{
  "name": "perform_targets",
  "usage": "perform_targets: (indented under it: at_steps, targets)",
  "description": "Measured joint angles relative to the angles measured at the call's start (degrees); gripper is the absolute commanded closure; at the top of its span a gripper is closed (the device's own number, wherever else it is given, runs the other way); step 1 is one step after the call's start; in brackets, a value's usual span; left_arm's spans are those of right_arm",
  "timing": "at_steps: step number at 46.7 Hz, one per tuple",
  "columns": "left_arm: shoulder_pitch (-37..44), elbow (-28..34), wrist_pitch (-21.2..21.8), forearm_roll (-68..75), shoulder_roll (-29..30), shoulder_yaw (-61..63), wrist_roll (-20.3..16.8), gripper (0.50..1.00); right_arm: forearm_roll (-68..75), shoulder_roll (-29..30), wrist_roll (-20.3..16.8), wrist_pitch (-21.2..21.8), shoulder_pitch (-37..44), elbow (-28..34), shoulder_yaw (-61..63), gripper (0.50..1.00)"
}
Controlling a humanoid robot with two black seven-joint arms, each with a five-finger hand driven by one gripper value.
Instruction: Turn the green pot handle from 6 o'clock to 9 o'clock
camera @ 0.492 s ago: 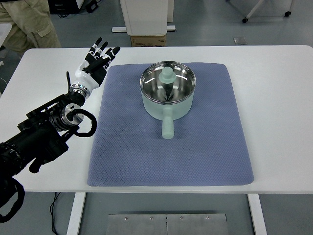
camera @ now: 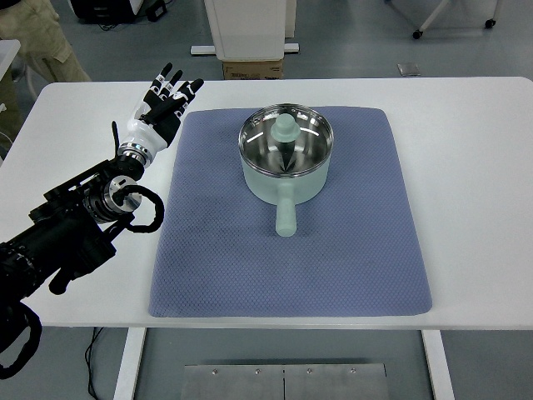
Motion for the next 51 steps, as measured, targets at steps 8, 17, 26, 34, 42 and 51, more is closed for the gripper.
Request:
perform_targets:
  at_steps: [8,17,26,34,42,51]
  targets:
    - [0.02,0.00,0.00,0.00,0.03,-0.01,0.00,0.500,0.00,0.00,0.00,0.00,-0.03,0.00,0.00,0.500]
    - [0.01,0.04,0.00,0.00,0.19,-0.01,0.00,0.500,0.00,0.00,0.00,0.00,-0.03,0.00,0.00,0.500]
    - [-0.02,0.08,0.00,0.41,0.37,-0.01,0.00,0.500,0.00,0.00,0.00,0.00,0.00,0.00,0.00,0.500]
    - [-0.19,0.10,0.00,0.61,0.49,0.07,0.00,0.500,0.00,0.00,0.00,0.00,0.01,0.00,0.00,0.500]
    - [-0.19,0.10,0.08,0.61,0.56,0.08,0.00,0.500,0.00,0.00,0.00,0.00,-0.02,0.00,0.00,0.500]
    - [-0.17,0.10,0.09,0.61,0.62,0.08,0.00,0.500,0.00,0.00,0.00,0.00,-0.04,0.00,0.00,0.500]
